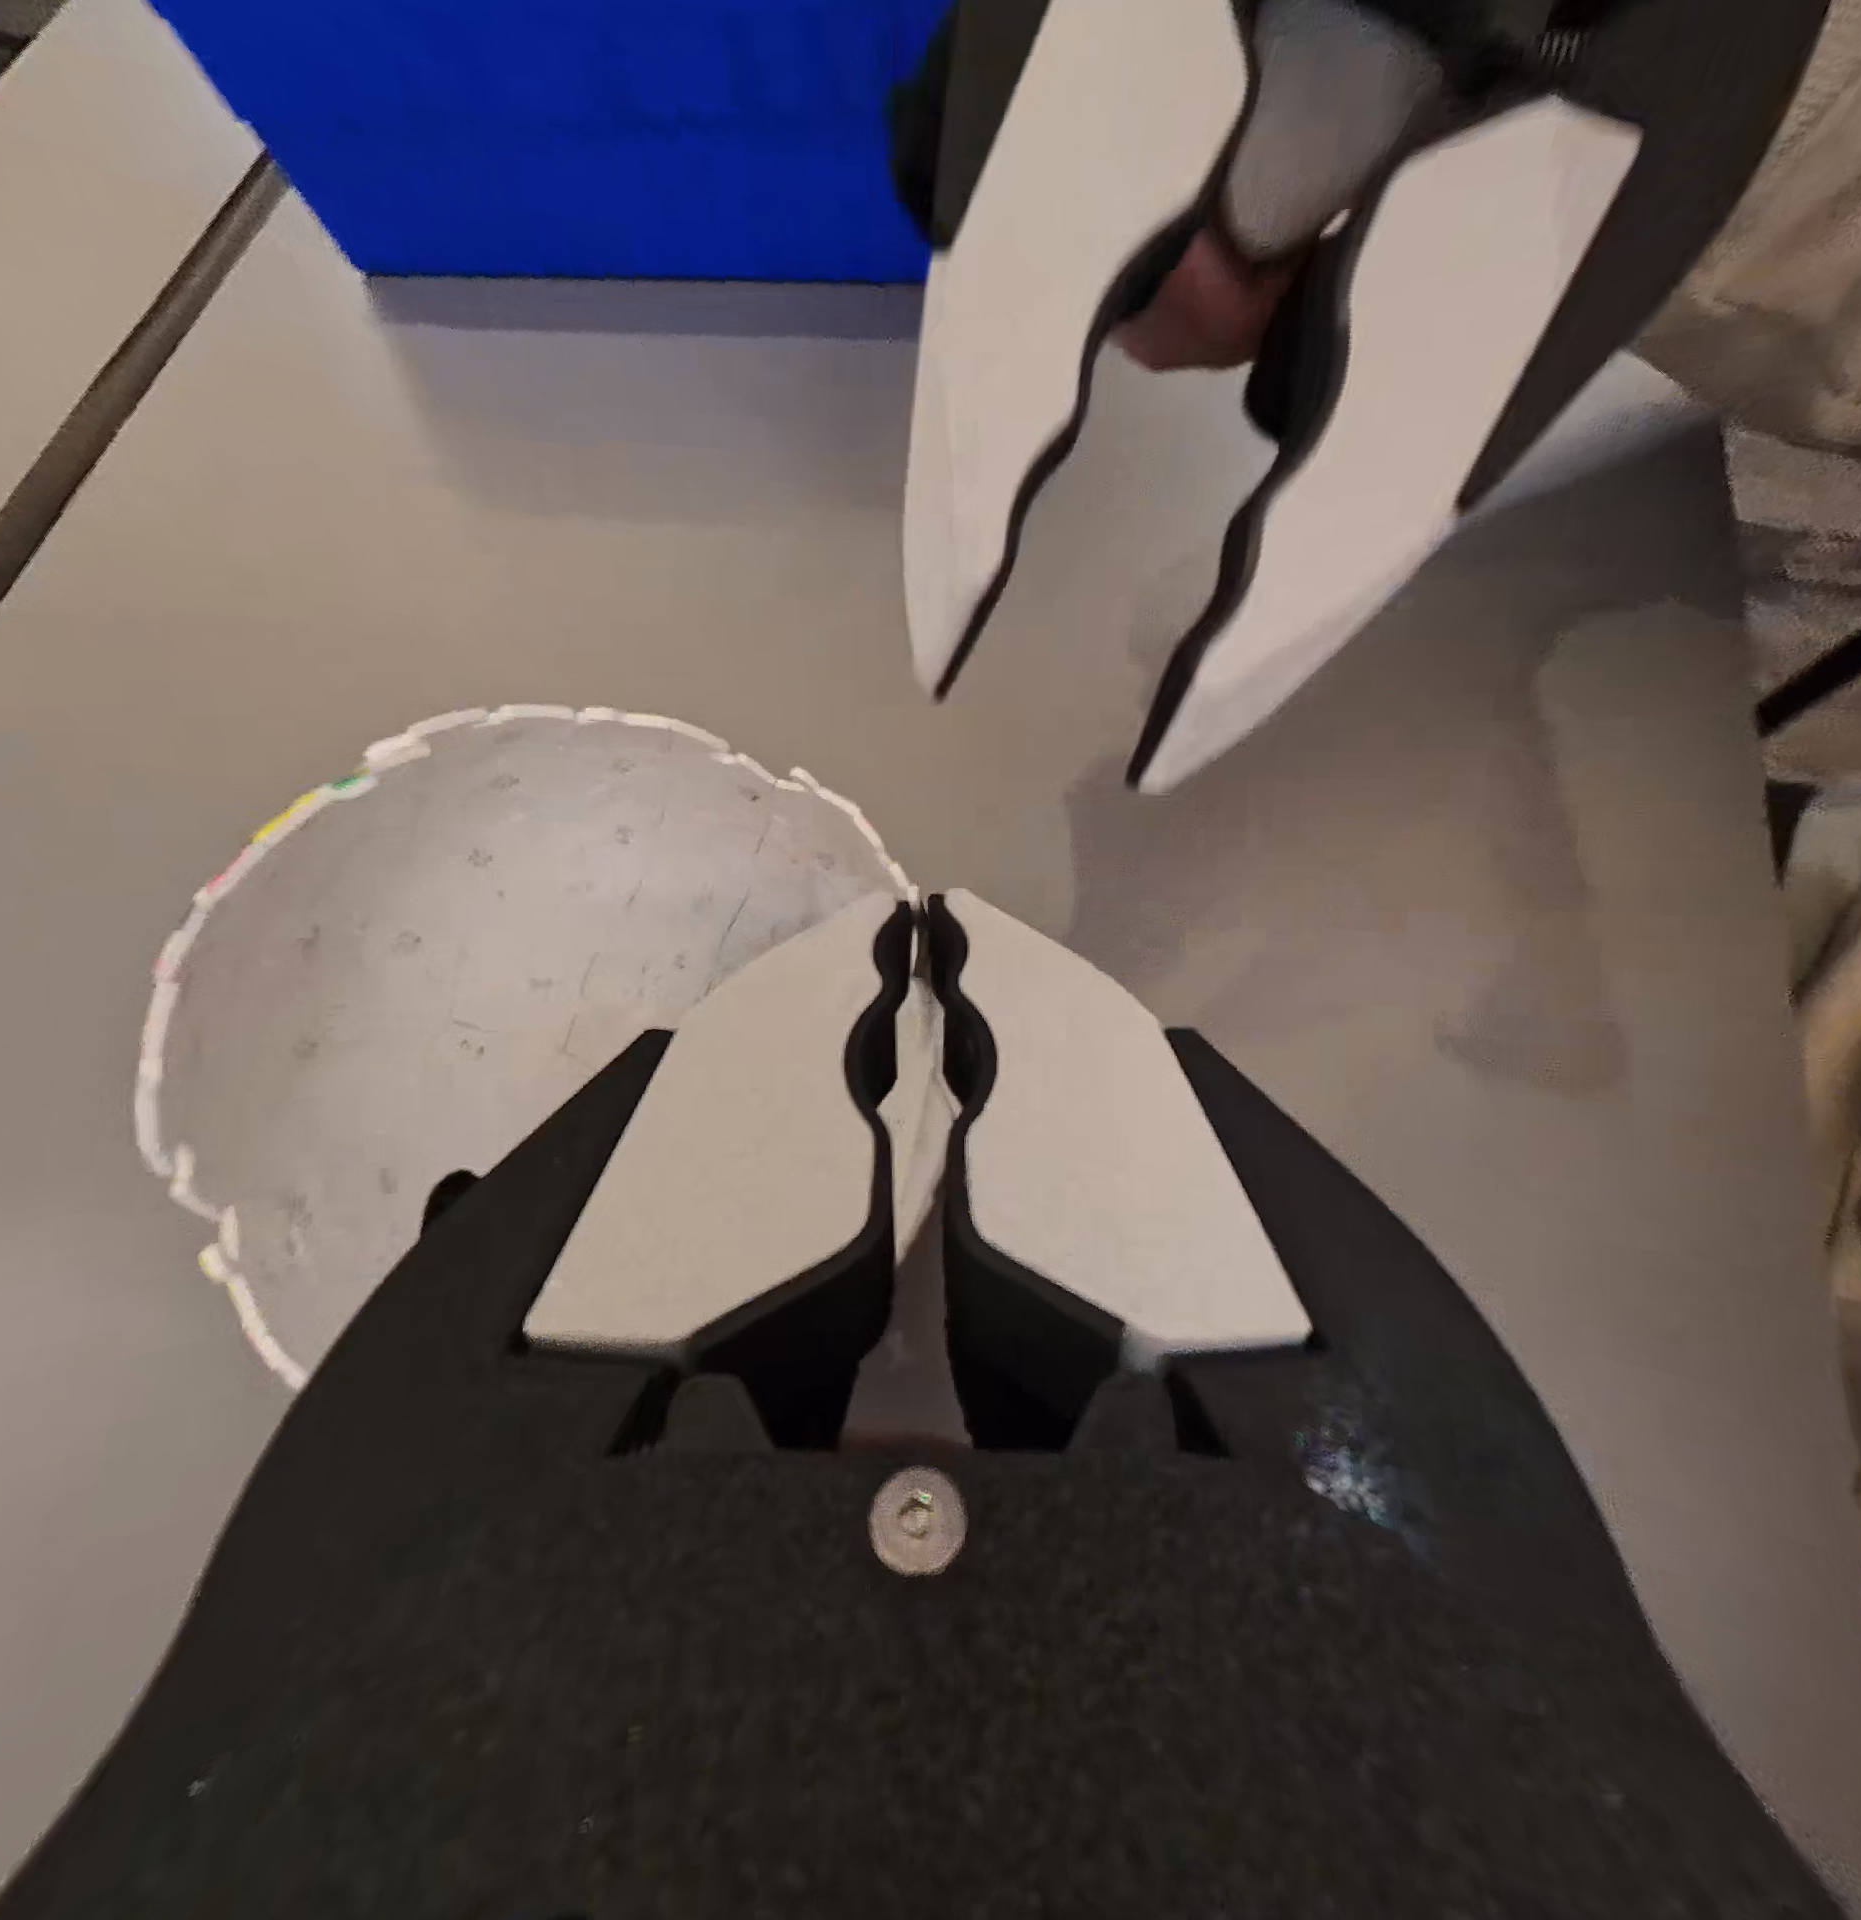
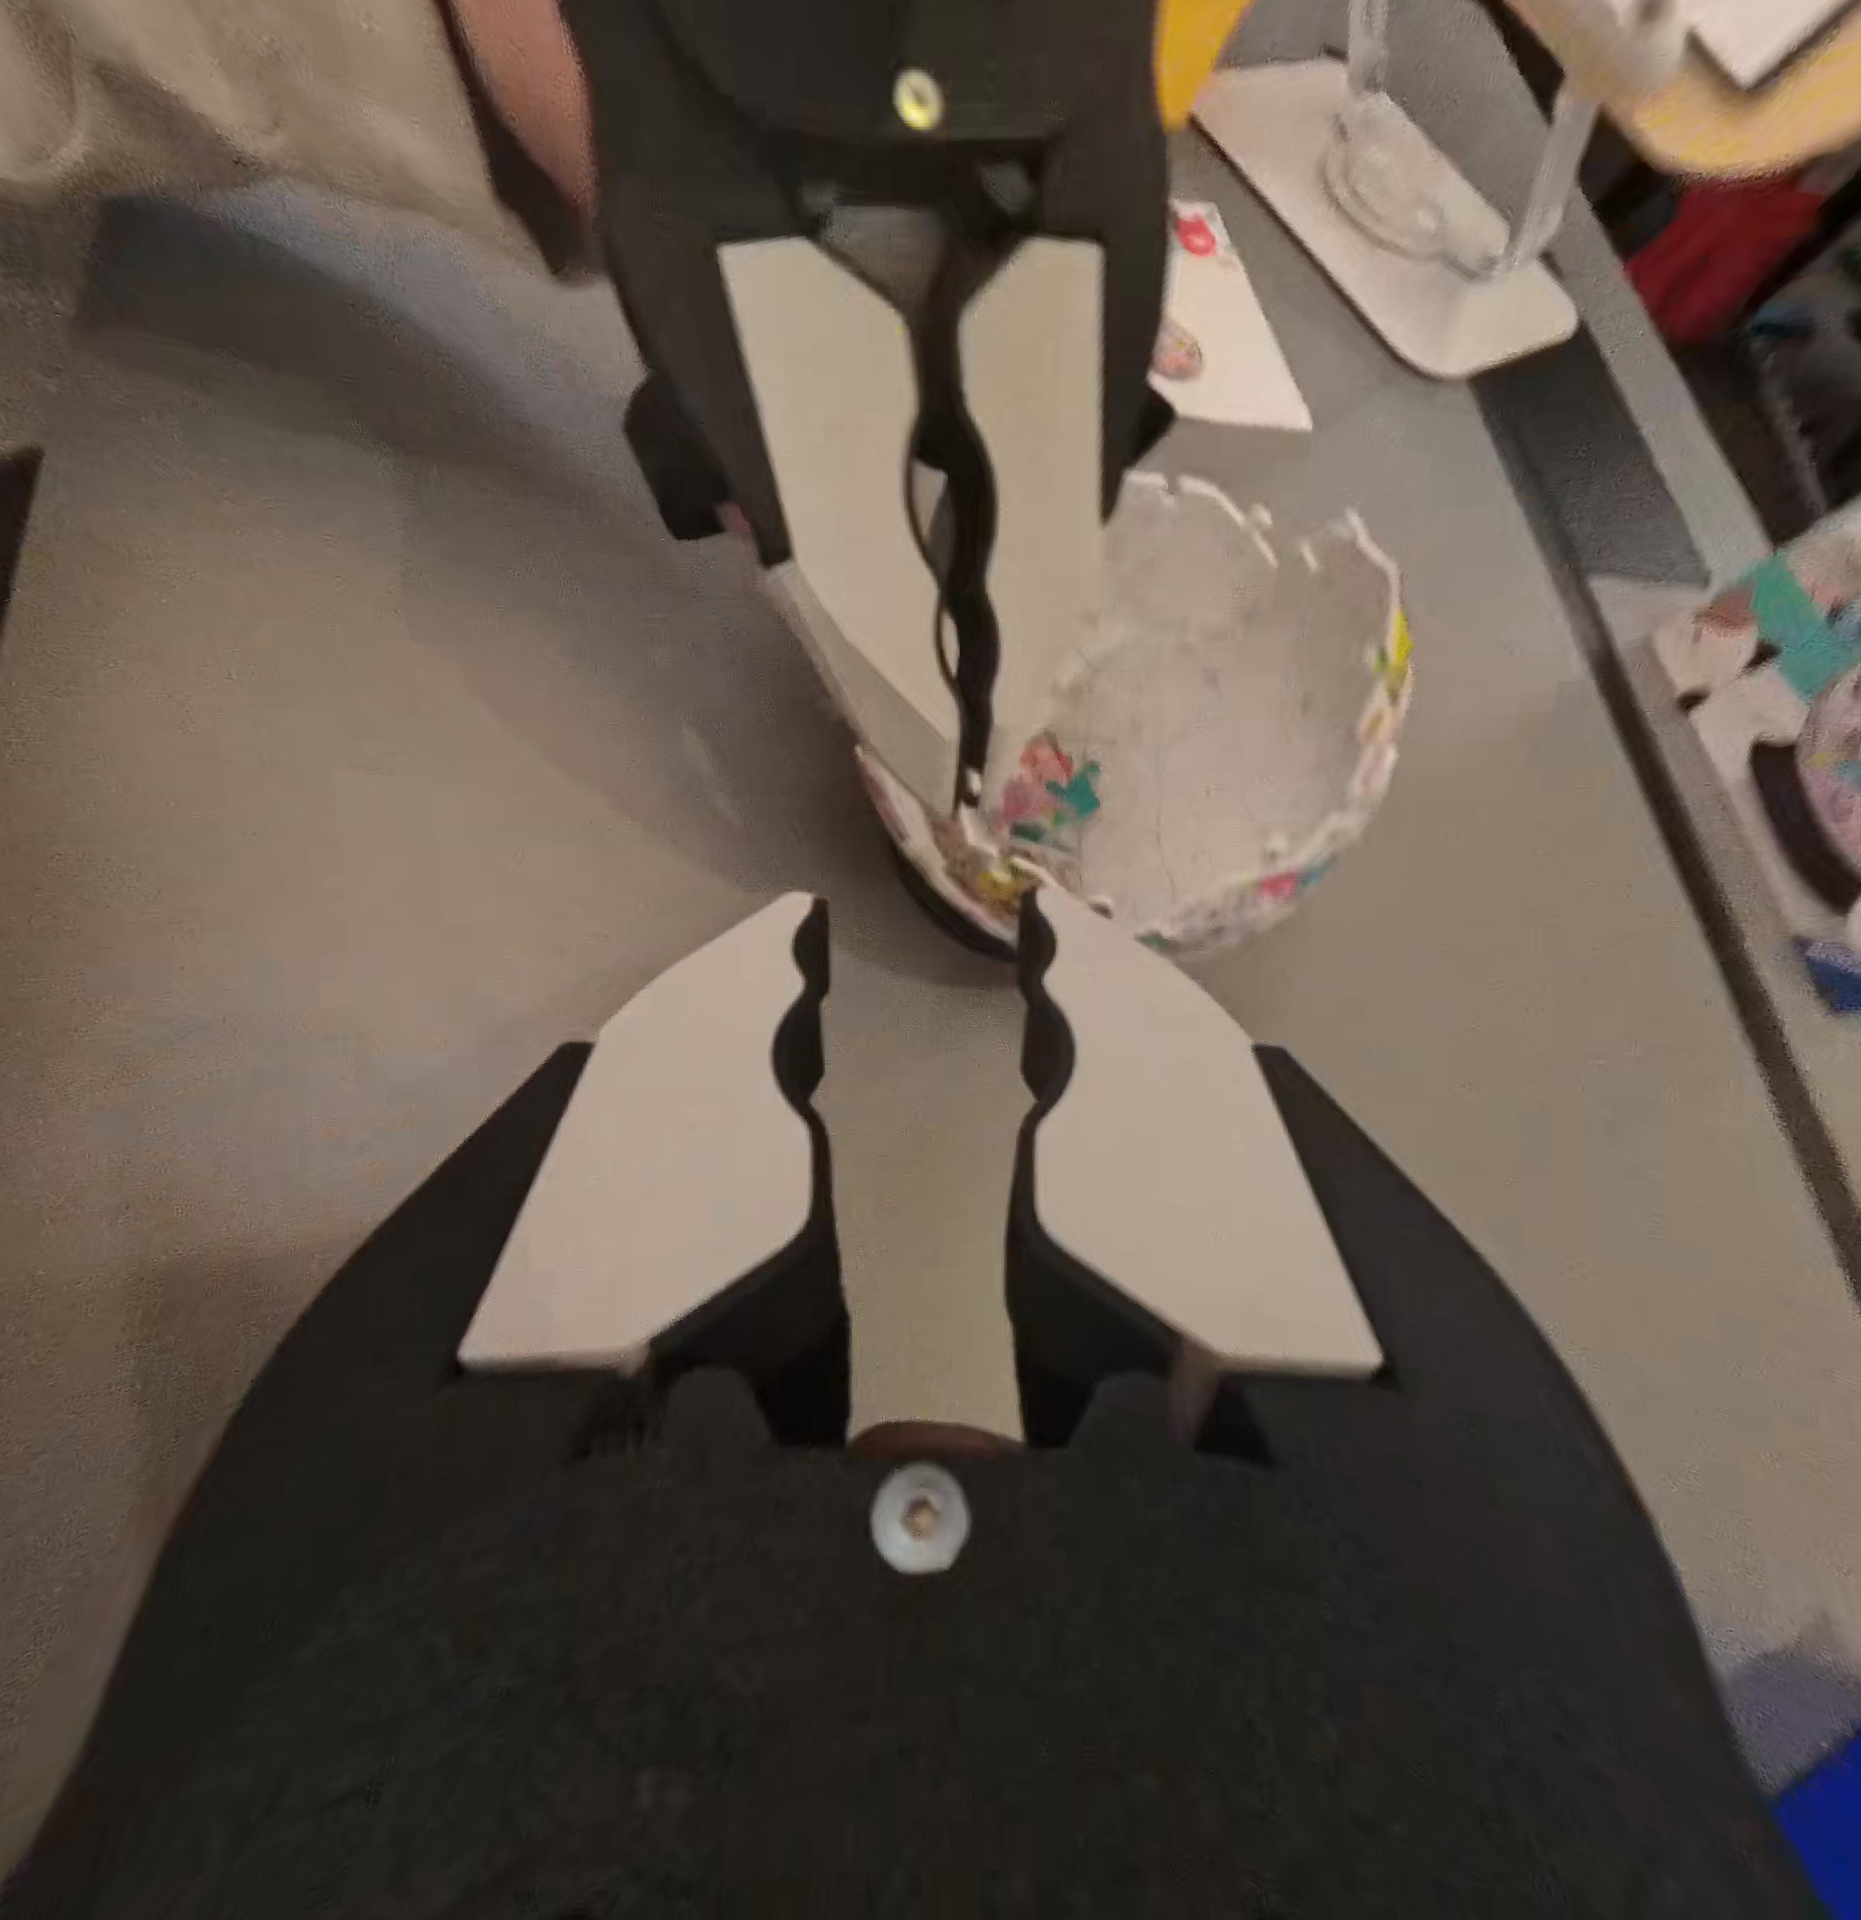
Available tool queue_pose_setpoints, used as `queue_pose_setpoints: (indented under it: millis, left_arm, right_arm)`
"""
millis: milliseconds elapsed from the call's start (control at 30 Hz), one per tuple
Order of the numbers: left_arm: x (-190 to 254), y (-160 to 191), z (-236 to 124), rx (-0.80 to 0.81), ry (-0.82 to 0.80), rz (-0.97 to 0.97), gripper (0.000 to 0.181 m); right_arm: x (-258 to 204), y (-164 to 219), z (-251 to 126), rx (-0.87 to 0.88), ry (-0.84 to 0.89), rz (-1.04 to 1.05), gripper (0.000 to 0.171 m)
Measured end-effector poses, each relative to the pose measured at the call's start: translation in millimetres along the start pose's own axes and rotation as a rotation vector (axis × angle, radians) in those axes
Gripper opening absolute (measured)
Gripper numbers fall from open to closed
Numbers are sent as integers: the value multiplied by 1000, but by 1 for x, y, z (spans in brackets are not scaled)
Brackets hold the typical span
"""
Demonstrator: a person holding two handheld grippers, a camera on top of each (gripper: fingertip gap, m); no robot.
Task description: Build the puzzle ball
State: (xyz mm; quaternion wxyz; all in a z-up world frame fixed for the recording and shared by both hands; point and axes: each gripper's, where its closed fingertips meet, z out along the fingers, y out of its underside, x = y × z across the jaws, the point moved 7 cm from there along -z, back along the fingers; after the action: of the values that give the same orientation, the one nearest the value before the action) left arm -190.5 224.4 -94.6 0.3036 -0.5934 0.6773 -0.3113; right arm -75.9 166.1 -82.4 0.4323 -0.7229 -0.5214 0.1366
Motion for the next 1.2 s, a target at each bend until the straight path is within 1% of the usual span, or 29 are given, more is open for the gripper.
queue_pose_setpoints:
  millis: [67, 100, 200, 267, 333, 400, 467, 533, 567, 600, 700, 767, 800, 833, 900, 967, 1000, 1067, 1133, 1167, 1200]
  left_arm:
    - [2, 0, -8, 13, 32, 32, 2]
    - [2, 0, -13, 16, 45, 40, 2]
    - [3, 0, -25, 21, 52, 76, 1]
    - [5, -5, -35, 65, 41, 97, 1]
    - [4, -11, -44, 117, 14, 88, 1]
    - [3, -13, -55, 192, -18, 72, 1]
    - [6, -14, -66, 327, 0, -21, 1]
    - [7, -13, -73, 476, 28, -131, 1]
    - [10, -11, -75, 547, 76, -184, 2]
    - [12, -10, -77, 608, 130, -229, 1]
    - [20, -11, -73, 743, 260, -311, 1]
    - [24, -14, -64, 768, 285, -326, 1]
    - [26, -16, -59, 759, 297, -312, 2]
    - [27, -17, -55, 746, 293, -306, 2]
    - [23, -16, -50, 704, 201, -290, 6]
    - [14, -10, -51, 624, 100, -259, 20]
    - [9, -5, -52, 562, 55, -249, 21]
    - [4, 5, -58, 463, -16, -208, 21]
    - [2, 15, -62, 374, -92, -154, 23]
    - [3, 20, -62, 333, -111, -126, 23]
    - [4, 23, -61, 293, -120, -103, 23]
  right_arm:
    - [-9, -15, 14, 16, 1, -145, 31]
    - [-8, -20, 19, 8, 9, -179, 27]
    - [4, -23, 32, -76, 32, -230, 20]
    - [6, -21, 37, -133, 29, -274, 12]
    - [9, -20, 43, -186, 30, -248, 7]
    - [13, -19, 45, -186, -7, -130, 5]
    - [17, -16, 42, -119, -53, 21, 5]
    - [16, -17, 33, -14, -128, 136, 8]
    - [15, -21, 26, 61, -143, 184, 21]
    - [14, -27, 17, 139, -155, 222, 28]
    - [4, -48, -5, 388, -287, 335, 25]
    - [-5, -55, -9, 461, -362, 373, 21]
    - [-6, -54, -10, 450, -337, 379, 10]
    - [-4, -50, -12, 444, -285, 362, 4]
    - [0, -41, -20, 408, -243, 383, 2]
    - [20, -19, -41, 310, -61, 377, 1]
    - [35, -4, -60, 252, 59, 385, 1]
    - [73, 39, -108, 48, 390, 411, 1]
    - [102, 91, -158, -209, 650, 433, 1]
    - [111, 116, -173, -330, 678, 455, 2]
    - [117, 138, -178, -414, 648, 497, 2]
